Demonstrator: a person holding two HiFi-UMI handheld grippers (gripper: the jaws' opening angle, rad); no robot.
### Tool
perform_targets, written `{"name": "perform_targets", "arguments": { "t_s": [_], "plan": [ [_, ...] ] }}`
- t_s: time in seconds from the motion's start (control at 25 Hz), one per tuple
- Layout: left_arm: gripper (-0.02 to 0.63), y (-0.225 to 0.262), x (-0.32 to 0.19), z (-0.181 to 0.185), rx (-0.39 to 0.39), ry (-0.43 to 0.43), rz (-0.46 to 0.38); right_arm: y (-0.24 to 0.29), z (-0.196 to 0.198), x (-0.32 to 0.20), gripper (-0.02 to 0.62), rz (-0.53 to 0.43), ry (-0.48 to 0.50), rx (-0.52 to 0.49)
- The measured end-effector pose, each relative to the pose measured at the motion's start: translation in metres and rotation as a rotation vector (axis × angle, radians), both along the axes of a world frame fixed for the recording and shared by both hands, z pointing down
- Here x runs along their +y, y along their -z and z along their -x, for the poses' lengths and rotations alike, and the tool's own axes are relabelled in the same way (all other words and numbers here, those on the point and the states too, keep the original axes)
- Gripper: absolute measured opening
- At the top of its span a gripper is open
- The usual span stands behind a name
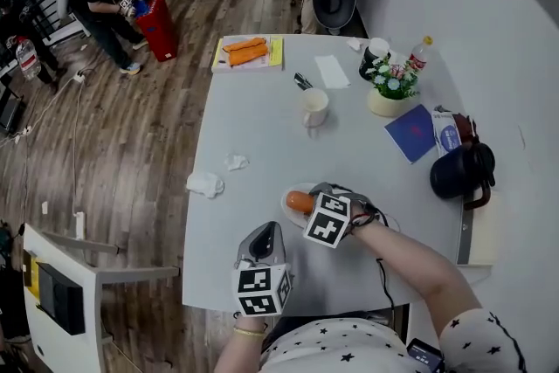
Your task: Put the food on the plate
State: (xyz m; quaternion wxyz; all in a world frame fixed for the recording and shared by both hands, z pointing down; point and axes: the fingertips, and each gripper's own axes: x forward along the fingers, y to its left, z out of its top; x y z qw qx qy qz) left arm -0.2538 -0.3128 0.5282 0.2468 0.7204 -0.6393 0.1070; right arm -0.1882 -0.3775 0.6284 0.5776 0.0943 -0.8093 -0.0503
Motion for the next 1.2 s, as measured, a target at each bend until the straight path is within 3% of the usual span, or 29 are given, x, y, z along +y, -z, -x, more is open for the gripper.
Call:
{"name": "perform_targets", "arguments": {
  "t_s": [0.12,0.4,0.68,0.8,0.96,1.16,1.2],
  "plan": [
    [0.008,-0.004,-0.001,-0.002,0.005,0.002,0.01,-0.018,-0.001,0.0,0.21,0.018,-0.005,0.045],
    [0.008,-0.007,0.002,-0.011,0.011,0.0,0.024,-0.021,0.0,-0.001,0.212,-0.009,0.008,0.035],
    [0.008,0.001,0.007,-0.014,0.01,0.009,0.019,-0.015,-0.002,-0.004,0.231,-0.071,-0.057,-0.069],
    [0.008,0.007,0.01,-0.017,0.002,0.01,0.008,0.003,-0.008,-0.004,0.247,-0.127,-0.114,-0.179],
    [0.008,0.015,0.02,-0.023,-0.008,0.007,-0.01,0.053,-0.018,0.011,0.2,-0.141,-0.246,-0.424],
    [0.008,0.029,0.04,-0.037,-0.014,0.003,-0.047,0.116,-0.051,0.045,0.009,-0.095,-0.548,-0.8],
    [0.008,0.031,0.045,-0.041,-0.015,0.0,-0.056,0.125,-0.058,0.054,0.0,-0.091,-0.596,-0.853]
  ]
}}
